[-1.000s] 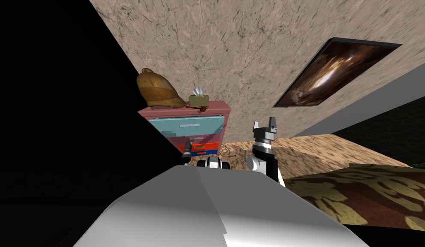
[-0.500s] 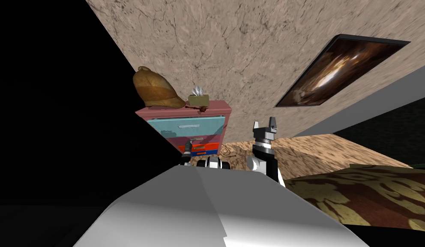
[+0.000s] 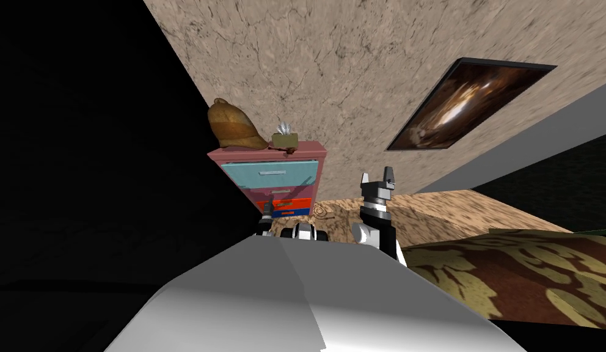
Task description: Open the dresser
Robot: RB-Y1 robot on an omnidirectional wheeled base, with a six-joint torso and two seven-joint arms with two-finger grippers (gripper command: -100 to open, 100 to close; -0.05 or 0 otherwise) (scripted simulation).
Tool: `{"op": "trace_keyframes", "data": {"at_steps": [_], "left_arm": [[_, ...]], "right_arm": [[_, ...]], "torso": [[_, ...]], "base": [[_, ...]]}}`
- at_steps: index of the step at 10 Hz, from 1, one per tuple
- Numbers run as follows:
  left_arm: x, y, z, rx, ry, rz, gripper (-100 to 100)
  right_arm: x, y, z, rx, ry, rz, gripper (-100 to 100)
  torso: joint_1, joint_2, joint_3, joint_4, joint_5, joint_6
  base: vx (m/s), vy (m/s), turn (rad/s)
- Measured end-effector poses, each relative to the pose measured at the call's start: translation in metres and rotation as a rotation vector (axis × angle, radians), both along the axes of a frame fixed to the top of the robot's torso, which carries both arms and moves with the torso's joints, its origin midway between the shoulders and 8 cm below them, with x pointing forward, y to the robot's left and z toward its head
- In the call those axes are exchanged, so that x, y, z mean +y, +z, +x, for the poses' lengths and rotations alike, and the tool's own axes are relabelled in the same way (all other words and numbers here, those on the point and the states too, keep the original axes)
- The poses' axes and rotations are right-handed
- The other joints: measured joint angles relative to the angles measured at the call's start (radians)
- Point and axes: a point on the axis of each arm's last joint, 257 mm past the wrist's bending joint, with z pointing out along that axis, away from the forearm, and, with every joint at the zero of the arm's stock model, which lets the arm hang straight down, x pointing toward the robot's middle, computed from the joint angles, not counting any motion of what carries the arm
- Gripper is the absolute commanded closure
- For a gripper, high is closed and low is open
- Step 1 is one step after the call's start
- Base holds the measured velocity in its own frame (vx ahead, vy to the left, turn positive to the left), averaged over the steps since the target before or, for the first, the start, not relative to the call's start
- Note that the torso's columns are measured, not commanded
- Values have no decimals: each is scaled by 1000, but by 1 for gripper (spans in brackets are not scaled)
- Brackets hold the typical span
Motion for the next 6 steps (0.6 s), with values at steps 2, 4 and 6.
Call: {"op": "trace_keyframes", "data": {"at_steps": [2, 4, 6], "left_arm": [[5, 1, -1, 2, -4, 18, -100], [19, 6, -1, 2, -12, 55, -100], [26, 5, -2, 1, -13, 73, -100]], "right_arm": [[0, 0, 0, 0, 0, 0, 0], [0, 0, 0, 0, 0, 0, 0], [0, 0, 0, 1, 0, 0, 0]], "torso": [[4, -12, -7, -3, 1, 0], [3, -7, -4, -2, 1, 0], [1, -6, -4, -2, 0, 0]], "base": [[-4, -4, -3], [48, 16, -4], [155, 27, -20]]}}
